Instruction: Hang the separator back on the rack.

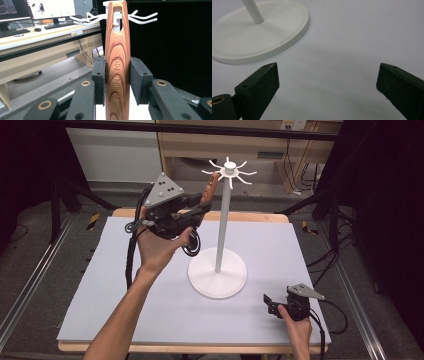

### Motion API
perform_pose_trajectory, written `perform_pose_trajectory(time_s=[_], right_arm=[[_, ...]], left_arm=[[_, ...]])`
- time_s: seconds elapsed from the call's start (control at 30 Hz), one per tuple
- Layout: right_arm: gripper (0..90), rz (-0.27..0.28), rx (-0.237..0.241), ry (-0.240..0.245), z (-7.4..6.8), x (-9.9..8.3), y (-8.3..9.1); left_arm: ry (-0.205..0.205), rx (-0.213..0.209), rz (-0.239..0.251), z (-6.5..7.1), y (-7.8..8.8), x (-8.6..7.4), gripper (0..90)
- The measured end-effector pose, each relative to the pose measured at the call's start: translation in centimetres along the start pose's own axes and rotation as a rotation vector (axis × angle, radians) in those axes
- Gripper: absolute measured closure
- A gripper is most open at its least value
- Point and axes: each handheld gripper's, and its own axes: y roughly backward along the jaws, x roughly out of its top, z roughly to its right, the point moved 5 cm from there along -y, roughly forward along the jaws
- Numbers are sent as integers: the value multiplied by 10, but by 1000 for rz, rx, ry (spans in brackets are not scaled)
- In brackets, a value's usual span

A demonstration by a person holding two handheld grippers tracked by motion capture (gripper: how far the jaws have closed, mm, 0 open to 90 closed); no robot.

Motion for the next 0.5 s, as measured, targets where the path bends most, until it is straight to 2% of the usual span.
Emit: perform_pose_trajectory(time_s=[0.5], right_arm=[[51,1,2,-1,0,0,0]], left_arm=[[8,-3,-11,-1,-12,-7,674]])
